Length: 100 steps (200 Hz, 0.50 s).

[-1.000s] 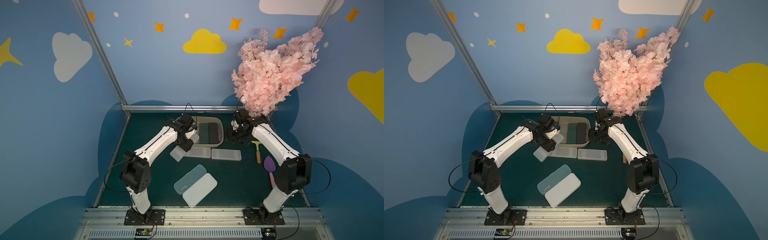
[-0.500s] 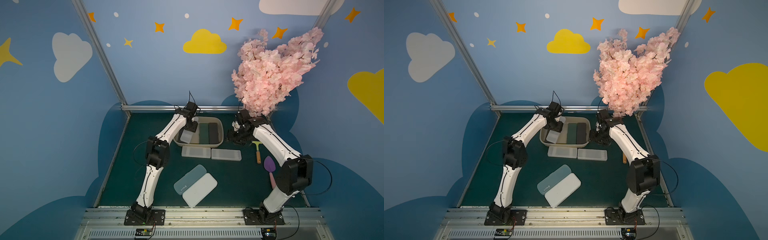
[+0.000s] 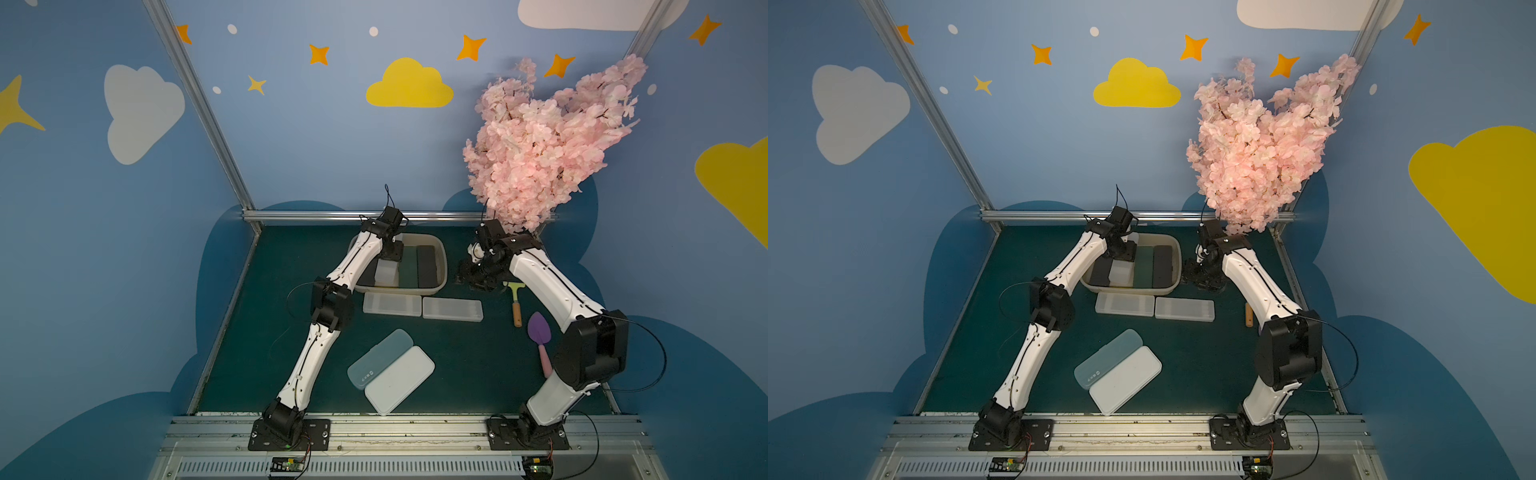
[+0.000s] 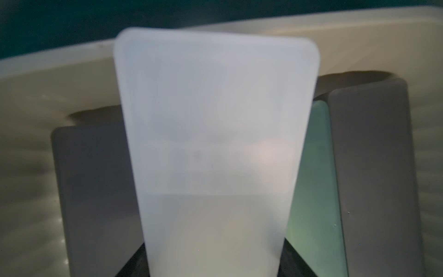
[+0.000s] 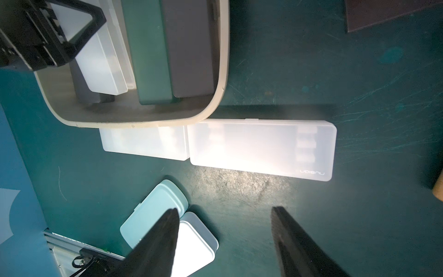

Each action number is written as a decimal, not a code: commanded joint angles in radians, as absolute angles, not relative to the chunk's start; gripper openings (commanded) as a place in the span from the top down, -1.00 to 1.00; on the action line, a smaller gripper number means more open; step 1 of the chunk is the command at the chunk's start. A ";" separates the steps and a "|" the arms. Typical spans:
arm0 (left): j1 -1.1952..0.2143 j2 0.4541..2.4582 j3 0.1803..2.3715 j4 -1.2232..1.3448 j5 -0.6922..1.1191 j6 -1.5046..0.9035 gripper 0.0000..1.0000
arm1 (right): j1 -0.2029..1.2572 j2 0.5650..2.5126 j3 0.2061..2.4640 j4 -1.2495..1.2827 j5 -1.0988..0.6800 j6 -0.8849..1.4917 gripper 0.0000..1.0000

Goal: Put the pencil case into the storage box
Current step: Place the pencil case at the storage box.

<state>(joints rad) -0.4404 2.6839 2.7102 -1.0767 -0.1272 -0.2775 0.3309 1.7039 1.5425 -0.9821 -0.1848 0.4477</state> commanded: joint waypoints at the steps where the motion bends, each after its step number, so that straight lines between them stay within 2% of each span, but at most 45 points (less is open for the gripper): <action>1: -0.437 2.674 2.684 -1.104 -0.122 -0.303 -0.02 | 0.324 1.667 1.530 -0.997 -0.196 0.444 -0.31; 65: -0.428 2.690 2.662 -1.126 -0.164 -0.328 -0.08 | 0.313 1.658 1.504 -0.995 -0.199 0.442 -0.31; 100: -0.428 2.692 2.662 -1.130 -0.161 -0.329 -0.37 | 0.311 1.655 1.497 -0.995 -0.201 0.445 -0.31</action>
<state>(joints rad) -0.4374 2.6839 2.6656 -1.1000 -0.1394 -0.3222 0.3168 1.6897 1.5093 -0.9844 -0.1936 0.4477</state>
